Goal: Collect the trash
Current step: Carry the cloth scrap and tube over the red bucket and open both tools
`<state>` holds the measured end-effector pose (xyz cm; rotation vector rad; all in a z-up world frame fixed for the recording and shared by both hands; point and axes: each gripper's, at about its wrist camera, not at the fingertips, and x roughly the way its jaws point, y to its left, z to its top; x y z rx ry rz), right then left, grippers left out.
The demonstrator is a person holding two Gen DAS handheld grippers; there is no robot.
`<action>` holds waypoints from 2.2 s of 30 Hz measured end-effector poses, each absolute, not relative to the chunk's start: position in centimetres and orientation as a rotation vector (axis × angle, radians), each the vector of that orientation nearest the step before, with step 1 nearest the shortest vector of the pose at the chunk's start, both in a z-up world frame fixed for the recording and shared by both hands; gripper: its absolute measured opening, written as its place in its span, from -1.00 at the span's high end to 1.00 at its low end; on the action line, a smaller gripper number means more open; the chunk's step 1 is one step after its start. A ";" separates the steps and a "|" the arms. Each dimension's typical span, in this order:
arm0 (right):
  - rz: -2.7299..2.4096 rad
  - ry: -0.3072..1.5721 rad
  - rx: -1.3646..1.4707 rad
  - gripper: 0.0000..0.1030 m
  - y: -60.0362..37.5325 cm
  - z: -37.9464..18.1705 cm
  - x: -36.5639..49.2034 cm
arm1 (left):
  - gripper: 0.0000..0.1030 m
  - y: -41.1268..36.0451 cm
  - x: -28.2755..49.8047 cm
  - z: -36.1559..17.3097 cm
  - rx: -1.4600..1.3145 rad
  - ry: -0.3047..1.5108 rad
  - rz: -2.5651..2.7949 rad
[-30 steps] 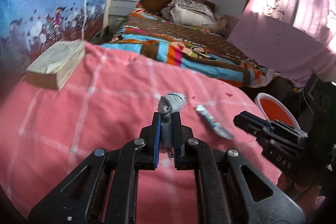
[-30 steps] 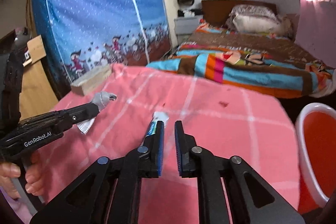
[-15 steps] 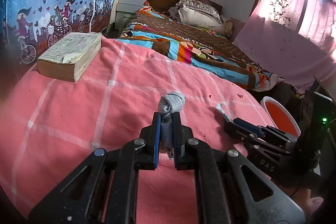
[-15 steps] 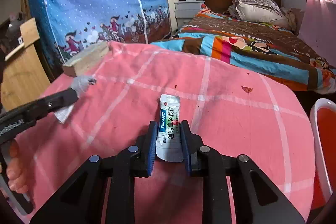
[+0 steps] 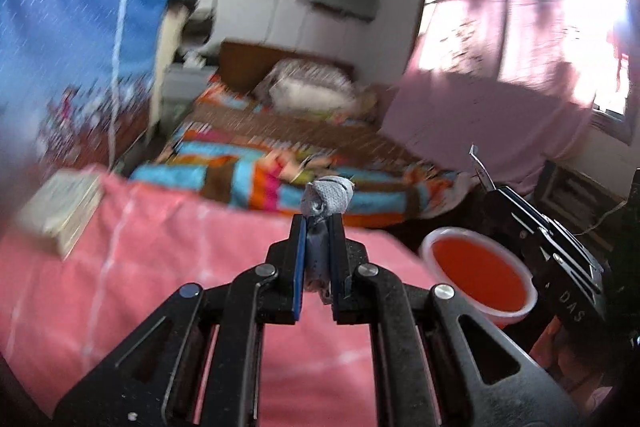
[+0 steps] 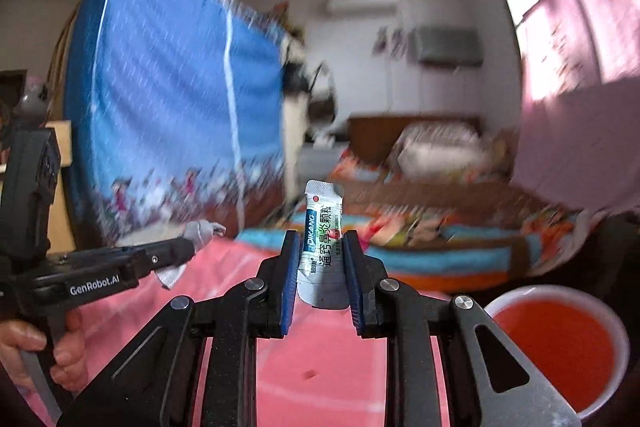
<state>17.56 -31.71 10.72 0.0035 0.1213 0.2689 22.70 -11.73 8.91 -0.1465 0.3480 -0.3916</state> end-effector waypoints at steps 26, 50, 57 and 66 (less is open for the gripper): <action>-0.154 0.016 0.149 0.62 -48.7 9.9 14.5 | 0.67 -31.1 22.8 10.3 0.092 0.292 -0.700; -0.224 0.257 0.284 0.59 -52.1 6.4 17.4 | 0.56 -36.7 27.4 5.9 0.027 0.619 -0.767; -0.227 0.329 0.307 0.38 -52.7 5.4 18.4 | 0.16 -36.2 28.2 5.1 -0.037 0.679 -0.753; -0.223 0.302 0.303 0.18 -52.2 6.0 18.1 | -0.04 -33.7 28.1 5.6 -0.068 0.632 -0.688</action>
